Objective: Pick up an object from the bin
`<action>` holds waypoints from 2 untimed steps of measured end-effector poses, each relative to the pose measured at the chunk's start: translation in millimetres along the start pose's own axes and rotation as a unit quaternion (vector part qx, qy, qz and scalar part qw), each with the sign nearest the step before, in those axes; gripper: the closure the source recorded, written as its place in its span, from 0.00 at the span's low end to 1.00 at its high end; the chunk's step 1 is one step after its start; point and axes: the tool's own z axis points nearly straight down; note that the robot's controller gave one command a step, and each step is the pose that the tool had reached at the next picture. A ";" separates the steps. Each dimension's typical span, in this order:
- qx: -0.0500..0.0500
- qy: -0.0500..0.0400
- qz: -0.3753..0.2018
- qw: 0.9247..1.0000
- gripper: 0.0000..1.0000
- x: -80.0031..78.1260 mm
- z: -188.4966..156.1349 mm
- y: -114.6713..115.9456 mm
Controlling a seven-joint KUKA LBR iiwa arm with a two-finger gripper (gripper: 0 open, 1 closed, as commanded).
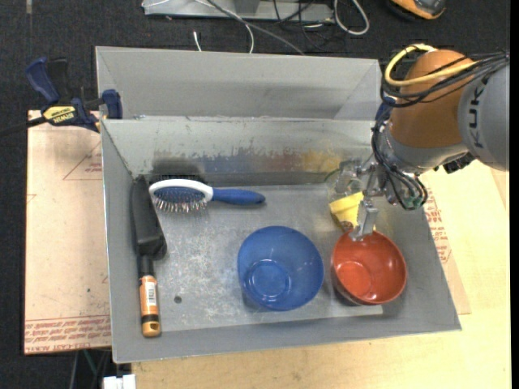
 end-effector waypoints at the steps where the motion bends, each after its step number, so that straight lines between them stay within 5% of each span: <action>1: 0.000 -0.004 -0.001 1.000 0.00 -2.1 -4.1 0.2; 2: 0.000 -0.004 -0.030 1.000 0.00 -5.1 76.5 -45.0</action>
Offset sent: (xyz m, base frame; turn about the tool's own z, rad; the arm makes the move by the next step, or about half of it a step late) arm 0.0040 -0.0453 -0.0766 -0.0614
